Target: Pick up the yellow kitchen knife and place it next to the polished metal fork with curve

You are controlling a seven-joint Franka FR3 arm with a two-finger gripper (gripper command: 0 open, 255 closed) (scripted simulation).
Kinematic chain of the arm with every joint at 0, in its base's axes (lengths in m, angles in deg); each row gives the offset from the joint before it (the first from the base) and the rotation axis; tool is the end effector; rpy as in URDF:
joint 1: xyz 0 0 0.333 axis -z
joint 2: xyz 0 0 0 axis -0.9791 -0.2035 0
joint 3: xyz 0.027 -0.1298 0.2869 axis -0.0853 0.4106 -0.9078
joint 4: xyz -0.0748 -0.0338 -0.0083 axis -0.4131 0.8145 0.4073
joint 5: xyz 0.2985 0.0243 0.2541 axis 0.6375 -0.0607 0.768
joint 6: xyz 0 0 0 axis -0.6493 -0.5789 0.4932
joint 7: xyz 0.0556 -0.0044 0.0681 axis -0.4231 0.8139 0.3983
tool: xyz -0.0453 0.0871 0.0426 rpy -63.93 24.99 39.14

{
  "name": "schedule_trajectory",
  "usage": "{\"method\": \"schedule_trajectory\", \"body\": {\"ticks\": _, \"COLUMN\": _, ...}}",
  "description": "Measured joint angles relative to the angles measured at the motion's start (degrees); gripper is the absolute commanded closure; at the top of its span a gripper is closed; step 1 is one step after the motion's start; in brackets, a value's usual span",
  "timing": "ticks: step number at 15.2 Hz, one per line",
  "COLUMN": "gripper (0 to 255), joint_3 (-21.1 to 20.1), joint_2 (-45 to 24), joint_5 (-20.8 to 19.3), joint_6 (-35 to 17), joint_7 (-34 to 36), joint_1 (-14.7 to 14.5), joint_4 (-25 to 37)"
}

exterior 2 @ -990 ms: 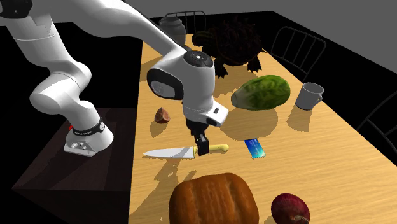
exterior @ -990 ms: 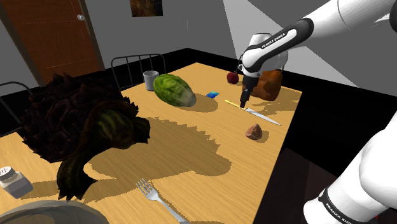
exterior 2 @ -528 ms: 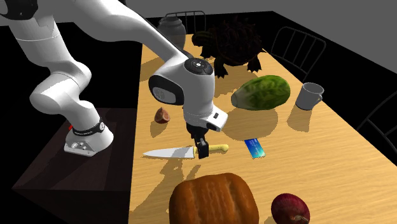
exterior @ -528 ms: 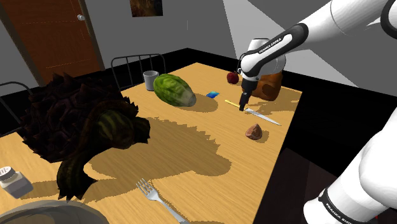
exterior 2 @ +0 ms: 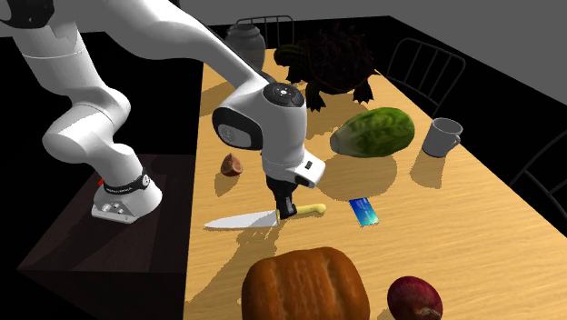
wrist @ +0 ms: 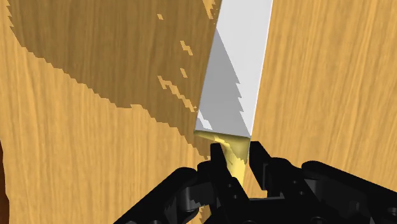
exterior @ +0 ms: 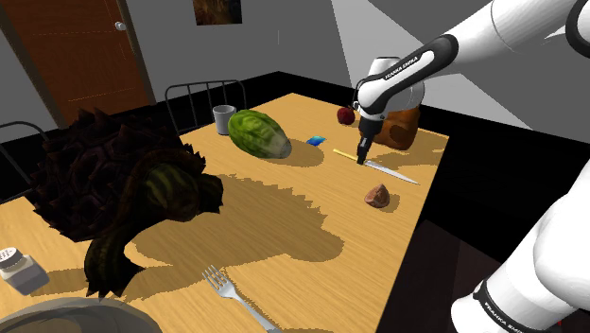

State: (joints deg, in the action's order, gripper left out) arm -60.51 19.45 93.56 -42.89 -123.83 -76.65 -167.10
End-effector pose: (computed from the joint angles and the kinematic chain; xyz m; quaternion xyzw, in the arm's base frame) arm 0.5096 -0.1566 0.3291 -0.9859 -0.1667 0.0027 0.0141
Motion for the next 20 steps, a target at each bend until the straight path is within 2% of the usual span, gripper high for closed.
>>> {"method": "schedule_trajectory", "body": {"ticks": 6, "gripper": 255, "joint_3": 0.0, "joint_2": 0.3, "joint_5": -0.1, "joint_6": 0.4, "joint_7": 0.1, "joint_1": 0.0, "joint_4": 0.1}}
{"method": "schedule_trajectory", "body": {"ticks": 20, "gripper": 255, "joint_3": 0.1, "joint_2": 6.0, "joint_5": -2.4, "joint_6": 10.3, "joint_7": 1.8, "joint_1": -0.2, "joint_4": 4.6}}
